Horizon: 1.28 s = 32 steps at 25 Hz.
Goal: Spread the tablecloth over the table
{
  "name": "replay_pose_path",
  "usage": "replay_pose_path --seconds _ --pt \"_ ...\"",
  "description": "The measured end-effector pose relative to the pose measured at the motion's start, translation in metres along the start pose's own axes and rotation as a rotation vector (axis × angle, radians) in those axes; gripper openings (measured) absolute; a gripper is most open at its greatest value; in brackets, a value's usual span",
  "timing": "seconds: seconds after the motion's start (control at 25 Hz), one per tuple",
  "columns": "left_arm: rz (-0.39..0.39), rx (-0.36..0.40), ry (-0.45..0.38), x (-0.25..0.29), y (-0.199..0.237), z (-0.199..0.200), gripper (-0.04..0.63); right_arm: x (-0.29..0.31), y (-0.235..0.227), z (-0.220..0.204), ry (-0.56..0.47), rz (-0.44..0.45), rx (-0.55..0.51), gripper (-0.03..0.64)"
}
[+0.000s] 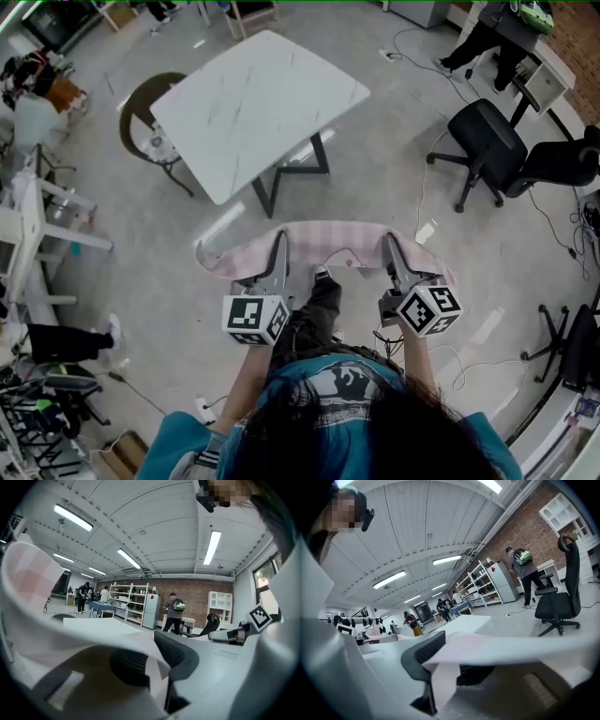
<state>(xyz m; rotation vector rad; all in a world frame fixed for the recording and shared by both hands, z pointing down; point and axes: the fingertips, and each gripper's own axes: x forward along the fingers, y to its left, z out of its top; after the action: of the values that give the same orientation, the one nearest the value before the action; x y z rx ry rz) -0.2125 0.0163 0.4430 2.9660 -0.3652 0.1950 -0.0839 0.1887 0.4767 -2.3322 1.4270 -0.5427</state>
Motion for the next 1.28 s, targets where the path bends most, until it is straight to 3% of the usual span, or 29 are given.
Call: replay_pose_path --seconds 0.44,0.84,1.28 --pt "-0.042 -0.102 0.041 0.113 0.021 0.003 0.051 0.088 -0.068 0.038 0.049 -0.031 0.02 0.063" --pt "-0.115 -0.078 0.032 0.164 0.029 0.033 0.054 0.131 -0.087 0.076 0.006 -0.049 0.007 0.063" --pt "-0.114 -0.071 0.022 0.22 0.011 0.044 0.058 0.161 -0.13 0.119 0.011 -0.003 -0.061 0.061"
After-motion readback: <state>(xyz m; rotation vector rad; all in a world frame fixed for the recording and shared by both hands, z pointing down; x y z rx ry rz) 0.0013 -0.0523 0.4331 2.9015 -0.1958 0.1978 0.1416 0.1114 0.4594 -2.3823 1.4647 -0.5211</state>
